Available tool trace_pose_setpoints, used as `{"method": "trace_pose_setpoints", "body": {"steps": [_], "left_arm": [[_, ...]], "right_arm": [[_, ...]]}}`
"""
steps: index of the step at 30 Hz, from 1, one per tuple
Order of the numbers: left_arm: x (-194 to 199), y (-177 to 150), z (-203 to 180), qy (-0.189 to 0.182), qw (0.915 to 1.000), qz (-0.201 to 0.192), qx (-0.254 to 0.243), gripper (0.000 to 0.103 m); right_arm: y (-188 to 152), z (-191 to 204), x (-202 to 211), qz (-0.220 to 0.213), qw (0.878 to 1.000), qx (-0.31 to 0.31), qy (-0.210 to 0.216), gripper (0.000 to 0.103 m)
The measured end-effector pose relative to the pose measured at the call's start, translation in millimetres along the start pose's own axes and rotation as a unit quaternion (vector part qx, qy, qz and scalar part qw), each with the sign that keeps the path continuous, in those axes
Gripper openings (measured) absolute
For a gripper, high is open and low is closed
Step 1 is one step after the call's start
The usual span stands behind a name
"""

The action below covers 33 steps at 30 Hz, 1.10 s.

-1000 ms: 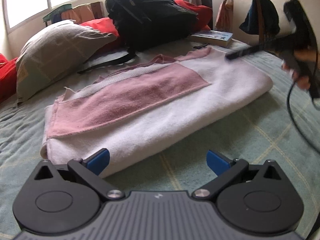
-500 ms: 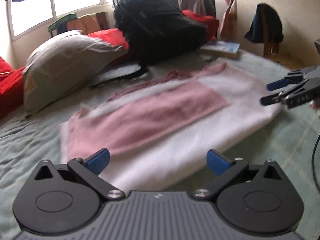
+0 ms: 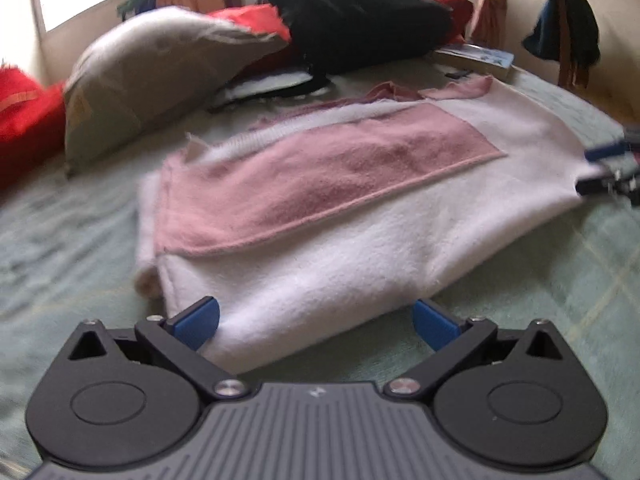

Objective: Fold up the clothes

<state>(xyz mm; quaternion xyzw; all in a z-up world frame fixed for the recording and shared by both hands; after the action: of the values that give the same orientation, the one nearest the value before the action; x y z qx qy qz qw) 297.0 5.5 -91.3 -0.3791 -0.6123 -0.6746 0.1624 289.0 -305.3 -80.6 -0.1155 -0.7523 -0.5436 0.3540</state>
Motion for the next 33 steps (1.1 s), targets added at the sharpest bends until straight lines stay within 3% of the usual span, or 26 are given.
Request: {"method": "trace_pose_setpoints", "body": {"steps": [4, 7, 11, 15, 17, 19, 22, 25, 28, 33], "left_arm": [[3, 23, -1, -0.027, 0.9994, -0.021, 0.005, 0.102], [-9, 50, 5, -0.055, 0.998, -0.03, 0.004, 0.102], [-34, 70, 39, -0.064, 0.9963, -0.015, 0.054, 0.102], [-54, 57, 78, -0.076, 0.9913, 0.017, 0.106, 0.102], [-52, 47, 88, -0.097, 0.9886, 0.008, 0.116, 0.102], [-46, 42, 88, -0.101, 0.9889, 0.004, 0.11, 0.102], [-37, 38, 86, -0.079, 0.9923, 0.01, 0.095, 0.102], [-25, 35, 86, -0.052, 0.9944, 0.025, 0.089, 0.102], [0, 31, 85, -0.06, 0.9947, 0.0, 0.083, 0.102], [19, 27, 63, -0.094, 0.9943, -0.018, 0.048, 0.102]], "right_arm": [[32, 13, -5, -0.034, 0.999, 0.024, 0.017, 0.091], [34, -9, -21, -0.03, 0.999, 0.006, 0.026, 0.092], [36, -39, -43, -0.025, 0.999, -0.02, 0.037, 0.094], [38, -68, -64, -0.021, 0.998, -0.045, 0.049, 0.094], [40, -83, -75, -0.018, 0.997, -0.057, 0.054, 0.094], [36, -94, -73, -0.022, 0.995, -0.076, 0.066, 0.094], [33, -98, -62, -0.021, 0.993, -0.092, 0.067, 0.098], [31, -97, -56, 0.011, 0.995, -0.093, 0.042, 0.103], [26, -97, -33, -0.015, 0.994, -0.103, 0.04, 0.103], [30, -77, -11, -0.039, 0.99, -0.102, 0.09, 0.103]]}}
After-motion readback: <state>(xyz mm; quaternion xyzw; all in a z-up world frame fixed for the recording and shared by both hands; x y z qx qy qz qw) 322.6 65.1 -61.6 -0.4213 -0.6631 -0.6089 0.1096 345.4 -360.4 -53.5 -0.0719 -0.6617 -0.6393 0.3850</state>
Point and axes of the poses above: each gripper's, at about its wrist camera, not at the fingertips, and x roughly against the way its jaws point, z to its left, y to its top, the point moved 1 cm from there along -x, roughly the way its jaws point, and after that the axes turned 11 degrees about x, right-handed, at the moved point
